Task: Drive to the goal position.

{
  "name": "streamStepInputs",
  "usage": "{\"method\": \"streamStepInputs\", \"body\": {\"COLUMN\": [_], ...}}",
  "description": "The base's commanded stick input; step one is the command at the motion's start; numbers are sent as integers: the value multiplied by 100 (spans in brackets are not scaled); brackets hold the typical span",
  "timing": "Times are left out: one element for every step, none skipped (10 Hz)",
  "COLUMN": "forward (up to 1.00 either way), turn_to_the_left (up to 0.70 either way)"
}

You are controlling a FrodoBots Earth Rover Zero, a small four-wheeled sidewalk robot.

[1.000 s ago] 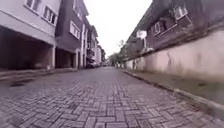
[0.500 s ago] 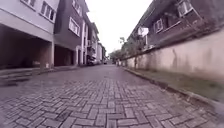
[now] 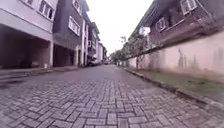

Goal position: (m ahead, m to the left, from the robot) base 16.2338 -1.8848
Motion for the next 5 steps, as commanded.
{"method": "streamStepInputs", "body": {"forward": [69, 69, 69, 69, 69], "turn_to_the_left": [3, 3, 3, 3, 3]}}
